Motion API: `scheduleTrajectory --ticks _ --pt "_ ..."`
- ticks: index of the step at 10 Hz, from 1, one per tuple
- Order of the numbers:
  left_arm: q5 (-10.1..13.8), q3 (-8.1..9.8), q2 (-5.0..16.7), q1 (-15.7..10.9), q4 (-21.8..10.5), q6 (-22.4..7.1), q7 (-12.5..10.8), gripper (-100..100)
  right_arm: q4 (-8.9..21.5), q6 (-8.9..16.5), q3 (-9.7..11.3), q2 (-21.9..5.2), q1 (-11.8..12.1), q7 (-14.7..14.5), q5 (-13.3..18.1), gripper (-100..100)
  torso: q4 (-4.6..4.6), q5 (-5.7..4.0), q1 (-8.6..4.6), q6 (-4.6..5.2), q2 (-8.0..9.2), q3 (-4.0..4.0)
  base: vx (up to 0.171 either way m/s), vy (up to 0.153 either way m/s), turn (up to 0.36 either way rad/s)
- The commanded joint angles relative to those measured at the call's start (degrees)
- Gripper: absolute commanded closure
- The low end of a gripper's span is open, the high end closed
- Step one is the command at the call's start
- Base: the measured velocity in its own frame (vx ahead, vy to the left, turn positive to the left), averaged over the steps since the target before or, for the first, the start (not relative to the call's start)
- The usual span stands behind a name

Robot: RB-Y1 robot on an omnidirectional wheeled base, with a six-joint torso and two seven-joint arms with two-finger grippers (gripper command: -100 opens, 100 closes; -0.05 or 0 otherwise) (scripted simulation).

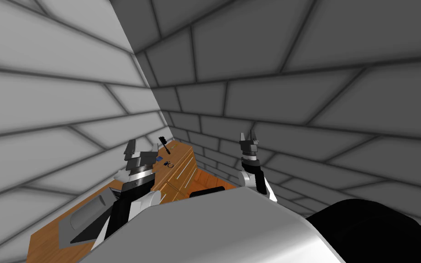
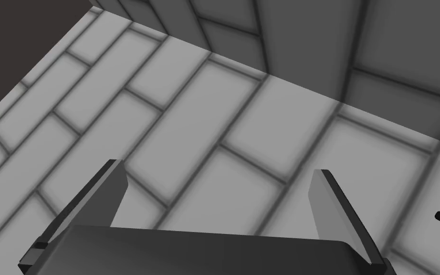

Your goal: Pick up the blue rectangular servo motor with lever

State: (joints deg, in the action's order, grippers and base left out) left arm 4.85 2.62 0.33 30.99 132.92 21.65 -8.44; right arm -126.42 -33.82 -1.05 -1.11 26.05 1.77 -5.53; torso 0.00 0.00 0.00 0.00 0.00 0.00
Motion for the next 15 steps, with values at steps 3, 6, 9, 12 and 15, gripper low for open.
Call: scheduleTrajectory --ticks 3,6,9,12,15 --pt "0.9 0.0 4.47 -0.48 -1.05 -2.41 0.27 -100 0.0 0.0 0.0 0.0 0.0 0.0 0.0 0 0.0 0.01 0.05 0.01 0.0 0.0 0.0 0.01 -0.033" --pt "2.39 0.01 8.15 -1.27 -2.68 -6.35 0.7 -100 0.0 0.0 0.0 0.0 0.0 0.0 0.0 0 0.0 0.03 0.11 0.01 -0.01 -0.01 0.001 0.022 -0.057" --pt "4.36 0.04 11.1 -2.29 -4.74 -11.58 1.28 -100 0.0 0.0 0.0 0.0 0.0 0.0 0.0 0 -0.01 0.03 0.12 0.01 -0.02 -0.01 0.004 0.029 -0.078" --pt "5.88 0.05 12.69 -3.05 -6.24 -15.58 1.71 -100 0.0 0.0 0.0 0.0 0.0 0.0 0.0 0 -0.01 0.04 0.16 0.0 -0.03 -0.02 0.003 0.033 -0.066" --pt "7.53 0.06 14.1 -3.86 -7.8 -19.88 2.17 -100 0.0 0.0 0.0 0.0 0.0 0.0 0.0 0 -0.01 0.03 0.12 0.01 -0.02 -0.01 -0.001 0.025 -0.067"
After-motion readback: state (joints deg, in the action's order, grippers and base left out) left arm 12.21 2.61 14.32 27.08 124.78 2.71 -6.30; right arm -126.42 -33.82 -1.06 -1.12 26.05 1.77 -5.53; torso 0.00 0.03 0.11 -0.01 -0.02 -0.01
